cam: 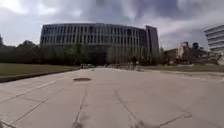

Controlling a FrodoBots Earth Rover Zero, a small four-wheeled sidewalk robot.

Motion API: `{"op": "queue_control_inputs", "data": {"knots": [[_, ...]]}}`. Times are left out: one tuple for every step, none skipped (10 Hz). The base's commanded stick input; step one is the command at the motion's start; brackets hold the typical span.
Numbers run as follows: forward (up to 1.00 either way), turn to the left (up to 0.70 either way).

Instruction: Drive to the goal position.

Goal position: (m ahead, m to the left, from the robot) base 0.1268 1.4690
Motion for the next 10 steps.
{"op": "queue_control_inputs", "data": {"knots": [[0.69,-0.01],[0.69,-0.01],[0.69,-0.01],[0.69,-0.01],[0.69,-0.01],[0.69,-0.01],[0.69,-0.01],[0.69,-0.01],[0.69,-0.01],[0.69,-0.01]]}}
